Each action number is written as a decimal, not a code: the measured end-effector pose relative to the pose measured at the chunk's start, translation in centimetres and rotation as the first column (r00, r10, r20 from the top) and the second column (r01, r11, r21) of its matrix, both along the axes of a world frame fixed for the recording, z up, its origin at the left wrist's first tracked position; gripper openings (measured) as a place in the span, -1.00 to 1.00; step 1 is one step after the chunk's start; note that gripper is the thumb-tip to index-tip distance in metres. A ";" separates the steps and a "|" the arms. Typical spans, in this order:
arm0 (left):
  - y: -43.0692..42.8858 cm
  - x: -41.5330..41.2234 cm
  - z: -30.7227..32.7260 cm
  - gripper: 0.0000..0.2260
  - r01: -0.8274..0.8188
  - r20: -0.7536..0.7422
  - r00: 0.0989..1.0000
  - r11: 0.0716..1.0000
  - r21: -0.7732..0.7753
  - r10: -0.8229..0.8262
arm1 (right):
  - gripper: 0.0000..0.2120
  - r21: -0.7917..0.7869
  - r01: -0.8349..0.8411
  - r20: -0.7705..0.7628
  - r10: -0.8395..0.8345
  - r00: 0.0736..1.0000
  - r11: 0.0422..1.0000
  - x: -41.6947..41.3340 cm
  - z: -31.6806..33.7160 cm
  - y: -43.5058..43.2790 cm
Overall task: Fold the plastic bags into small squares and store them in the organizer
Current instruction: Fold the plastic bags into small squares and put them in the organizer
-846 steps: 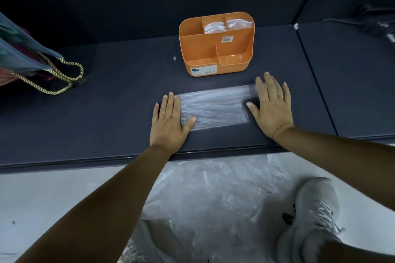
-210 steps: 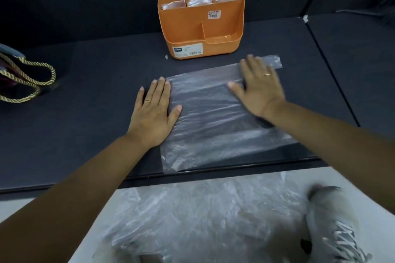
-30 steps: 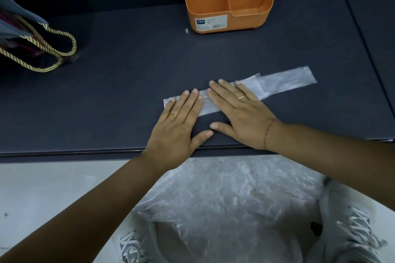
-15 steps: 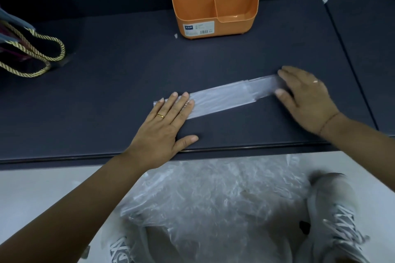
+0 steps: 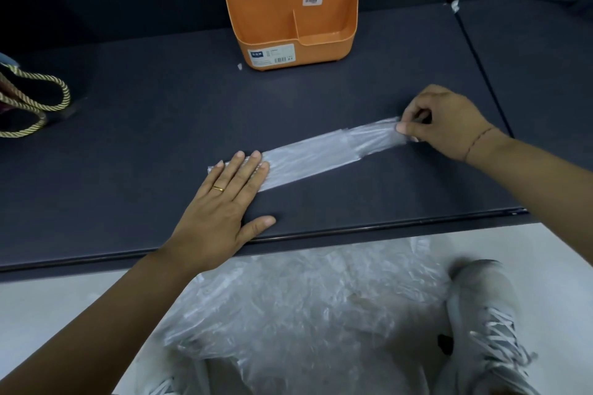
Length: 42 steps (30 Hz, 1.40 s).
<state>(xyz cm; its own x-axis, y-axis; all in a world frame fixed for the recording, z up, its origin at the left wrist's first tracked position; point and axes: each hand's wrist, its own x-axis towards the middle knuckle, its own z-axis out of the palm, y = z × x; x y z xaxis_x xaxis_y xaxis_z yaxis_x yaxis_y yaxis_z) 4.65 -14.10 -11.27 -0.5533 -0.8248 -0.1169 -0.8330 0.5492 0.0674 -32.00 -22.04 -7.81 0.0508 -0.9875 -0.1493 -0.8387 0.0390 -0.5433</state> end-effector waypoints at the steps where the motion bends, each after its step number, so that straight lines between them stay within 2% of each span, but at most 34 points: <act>1: 0.0 0.0 0.0 -0.33 0.001 0.000 1.000 1.000 0.001 -0.001 | -0.89 -0.006 0.007 0.003 -0.007 1.000 1.000 0.0 0.0 0.1; 5: -0.2 0.1 0.0 -0.33 0.013 -0.002 1.000 1.000 0.007 -0.013 | -0.87 0.079 0.030 0.059 -0.035 0.998 0.996 0.1 0.7 0.2; 7: -0.4 0.2 0.1 -0.33 0.022 -0.003 1.000 1.000 0.004 -0.022 | -0.82 0.151 0.025 0.037 -0.031 0.999 0.988 0.0 1.2 -0.1; 11: -1.2 0.9 0.1 -0.32 0.068 -0.009 0.998 0.997 0.025 -0.068 | -0.92 0.266 0.015 -0.004 -0.015 1.000 0.964 0.2 2.1 0.1; 13: -2.0 1.5 0.2 -0.31 0.119 -0.006 0.993 0.992 0.035 -0.119 | -0.92 0.276 0.002 0.006 -0.003 1.000 0.961 0.3 2.3 0.7; 15: -2.8 1.9 0.6 -0.29 0.161 0.022 0.987 0.986 0.037 -0.162 | -0.92 0.260 0.018 0.053 -0.033 0.998 0.965 0.3 2.6 1.5; 17: -3.1 1.3 1.0 -0.28 0.168 0.031 0.985 0.985 0.024 -0.169 | -0.93 0.298 0.061 0.173 -0.116 0.978 0.953 -0.1 3.0 2.2; 19: -2.4 -0.7 1.2 -0.27 0.154 -0.025 0.988 0.988 0.019 -0.153 | -0.90 0.432 0.062 0.357 -0.234 0.904 0.900 -0.5 3.3 2.9; 21: -1.0 -4.1 1.2 -0.24 0.125 -0.127 0.985 0.990 0.057 -0.117 | -0.87 0.525 0.028 0.458 -0.310 0.833 0.851 -1.1 3.2 3.5; 23: 0.1 -7.6 1.1 -0.18 0.097 -0.182 0.980 0.989 0.112 -0.075 | -0.83 0.563 0.011 0.434 -0.308 0.847 0.826 -1.6 3.1 3.9; 27: 1.7 -12.3 1.1 -0.17 0.073 -0.189 0.981 0.984 0.165 -0.041 | -0.75 0.650 -0.078 0.363 -0.219 0.906 0.756 -2.3 3.7 5.4; 31: 4.1 -14.6 0.6 -0.25 -0.020 -0.284 0.959 1.000 0.016 0.024 | -0.70 0.741 -0.290 0.509 -0.224 0.831 0.606 -2.1 4.9 7.5; 33: 5.2 -15.4 0.8 -0.29 -0.103 -0.433 0.896 0.995 0.002 0.094 | -0.72 0.716 -0.444 0.613 -0.181 0.769 0.538 -1.2 5.8 8.1; 36: 6.0 -16.1 2.5 -0.31 -0.153 -0.670 0.708 0.975 0.159 0.221 | -0.89 0.629 -0.575 0.725 -0.128 0.677 0.523 1.1 7.6 8.2; 38: 6.4 -16.0 4.1 -0.48 -0.144 -0.780 0.547 0.952 0.270 0.304 | -0.88 0.565 -0.597 0.772 -0.109 0.626 0.570 2.0 8.3 7.8; 40: 6.0 -15.6 6.1 -0.70 -0.074 -0.825 0.340 0.887 0.456 0.452 | -0.75 0.506 -0.547 0.802 -0.132 0.582 0.667 2.2 8.3 6.9; 42: 4.9 -14.5 7.1 -0.79 -0.016 -0.713 0.175 0.726 0.688 0.679 | -0.58 0.458 -0.452 0.822 -0.172 0.542 0.766 2.2 7.2 5.8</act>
